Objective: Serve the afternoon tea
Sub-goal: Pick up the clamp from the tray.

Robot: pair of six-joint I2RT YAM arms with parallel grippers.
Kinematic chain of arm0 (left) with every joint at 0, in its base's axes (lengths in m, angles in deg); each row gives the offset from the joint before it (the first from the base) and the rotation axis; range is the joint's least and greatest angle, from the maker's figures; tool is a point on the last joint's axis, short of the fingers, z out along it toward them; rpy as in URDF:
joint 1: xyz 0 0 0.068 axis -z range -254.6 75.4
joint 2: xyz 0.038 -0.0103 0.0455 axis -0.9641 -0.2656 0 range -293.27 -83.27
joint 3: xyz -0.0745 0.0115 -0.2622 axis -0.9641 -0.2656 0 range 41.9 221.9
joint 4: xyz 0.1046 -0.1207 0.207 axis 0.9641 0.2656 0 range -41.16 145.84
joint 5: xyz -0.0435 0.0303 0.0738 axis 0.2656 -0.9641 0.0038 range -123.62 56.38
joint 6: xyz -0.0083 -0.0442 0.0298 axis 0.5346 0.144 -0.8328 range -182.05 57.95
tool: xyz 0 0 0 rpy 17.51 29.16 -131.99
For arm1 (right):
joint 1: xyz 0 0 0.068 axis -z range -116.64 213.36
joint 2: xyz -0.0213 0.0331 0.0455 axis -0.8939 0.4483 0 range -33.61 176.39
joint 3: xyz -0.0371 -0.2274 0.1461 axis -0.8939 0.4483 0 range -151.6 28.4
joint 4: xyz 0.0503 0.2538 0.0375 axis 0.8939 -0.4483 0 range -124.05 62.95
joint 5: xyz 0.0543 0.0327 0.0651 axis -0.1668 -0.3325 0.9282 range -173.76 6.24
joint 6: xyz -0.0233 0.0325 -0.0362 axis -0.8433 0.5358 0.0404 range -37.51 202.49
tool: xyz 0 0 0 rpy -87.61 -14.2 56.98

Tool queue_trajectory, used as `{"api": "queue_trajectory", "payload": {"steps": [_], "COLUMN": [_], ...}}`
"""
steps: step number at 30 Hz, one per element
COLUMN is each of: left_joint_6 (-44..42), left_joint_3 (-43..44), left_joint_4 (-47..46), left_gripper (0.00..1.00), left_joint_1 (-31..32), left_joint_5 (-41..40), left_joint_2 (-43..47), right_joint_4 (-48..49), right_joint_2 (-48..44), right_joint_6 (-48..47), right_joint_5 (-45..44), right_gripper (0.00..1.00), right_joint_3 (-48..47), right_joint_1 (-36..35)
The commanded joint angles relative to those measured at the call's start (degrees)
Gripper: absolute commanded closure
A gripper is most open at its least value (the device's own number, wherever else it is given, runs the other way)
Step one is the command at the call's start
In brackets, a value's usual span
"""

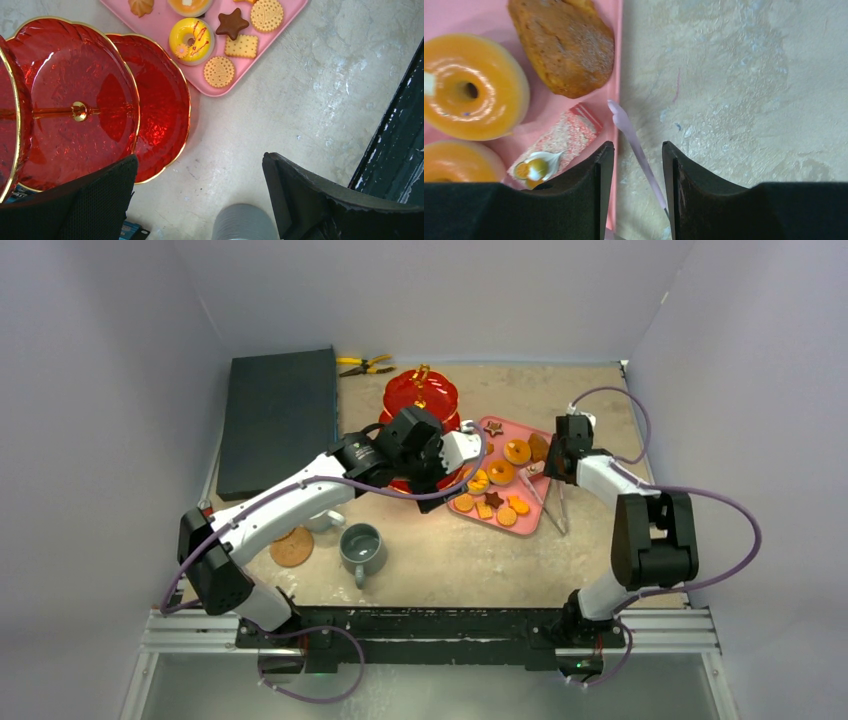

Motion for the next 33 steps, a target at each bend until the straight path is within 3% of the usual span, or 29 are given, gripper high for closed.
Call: {"api": "queue_trajectory", "payload": {"steps": [1,5,10,26,30,33], "left_joint_6": [0.32,0.21,-0.81,-5.3,-13.29,-23.68], "left_joint_3": [1.2,1.11,2.51,2.88,1.83,-1.23], "left_joint_4": [-0.5,-0.35,2.59,3.93,1.65,-2.61], "left_gripper": [0.04,0.04,0.04,0.02,0.02,0.01], "left_joint_1": [-0.25,-0.21,-0.23,-0.14,0.06,0.09], "left_joint_5": [-0.65,-0.7,0.42,4.11,4.89,5.38], "left_joint_2": [2.64,2.89,3.27,4.77,6.63,10.31], "right_joint_4": [1.63,2.78,2.14,-3.72,-6.45,-9.49], "right_joint_2": [1.69,4.17,5.16,-8.92,-13.98,-15.07], "right_joint_6": [1.15,1.26,1.13,-0.65,-0.49,-0.48], "right_joint_5": [1.48,2.72,2.74,4.05,6.3,6.28], "right_gripper": [0.57,0.64,1.0,1.0,1.0,1.0], "right_joint_3": [0.55,1.35,1.11,-0.85,-2.36,-6.4], "right_joint_1": [0.44,0.54,0.54,-0.76,-2.79,-8.34]}}
